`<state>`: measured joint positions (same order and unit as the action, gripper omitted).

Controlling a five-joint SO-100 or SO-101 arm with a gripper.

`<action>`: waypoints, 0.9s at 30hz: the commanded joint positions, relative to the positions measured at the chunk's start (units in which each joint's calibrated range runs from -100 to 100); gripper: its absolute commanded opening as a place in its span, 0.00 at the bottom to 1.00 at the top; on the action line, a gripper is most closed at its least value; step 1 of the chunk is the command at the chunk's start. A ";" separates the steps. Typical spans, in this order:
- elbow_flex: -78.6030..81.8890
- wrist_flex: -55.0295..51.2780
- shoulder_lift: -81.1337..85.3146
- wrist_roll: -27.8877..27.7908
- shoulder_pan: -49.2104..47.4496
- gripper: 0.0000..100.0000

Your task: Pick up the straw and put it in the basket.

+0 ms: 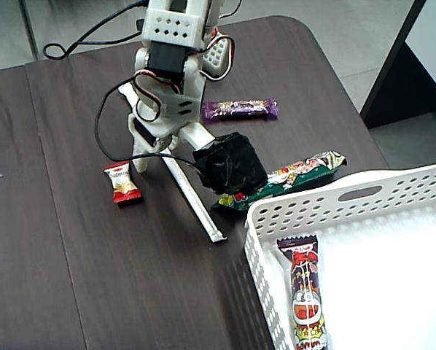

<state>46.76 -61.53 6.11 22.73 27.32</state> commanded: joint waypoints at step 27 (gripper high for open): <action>7.16 9.37 3.98 0.51 -0.06 0.01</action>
<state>55.14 -51.68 9.65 23.14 27.95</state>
